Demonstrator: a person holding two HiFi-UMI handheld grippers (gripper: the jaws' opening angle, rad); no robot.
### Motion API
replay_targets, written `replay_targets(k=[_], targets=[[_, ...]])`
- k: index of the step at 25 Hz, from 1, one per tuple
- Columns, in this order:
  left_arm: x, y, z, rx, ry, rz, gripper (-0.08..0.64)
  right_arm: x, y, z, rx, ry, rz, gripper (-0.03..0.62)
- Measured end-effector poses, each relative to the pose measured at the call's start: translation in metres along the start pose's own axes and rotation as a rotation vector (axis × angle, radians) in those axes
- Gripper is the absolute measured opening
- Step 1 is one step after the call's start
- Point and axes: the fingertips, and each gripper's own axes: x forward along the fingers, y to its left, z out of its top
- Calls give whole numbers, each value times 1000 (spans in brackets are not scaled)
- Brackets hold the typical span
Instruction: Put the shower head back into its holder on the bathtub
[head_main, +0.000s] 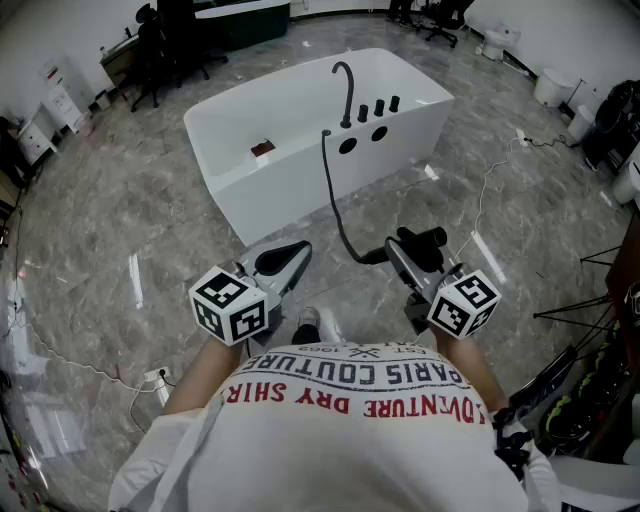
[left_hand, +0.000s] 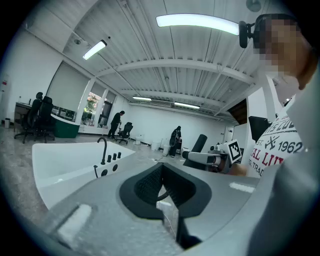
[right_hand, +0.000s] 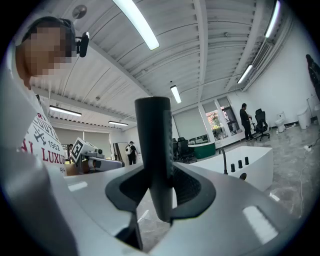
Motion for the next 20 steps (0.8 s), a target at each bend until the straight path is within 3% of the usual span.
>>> replay_targets(k=[11, 20], targets=[[2, 5, -17, -3, 56, 32, 2, -3, 0, 1, -20, 0, 22, 127], [6, 6, -15, 11, 40, 44, 2, -17, -11, 27, 10, -57, 29, 127]])
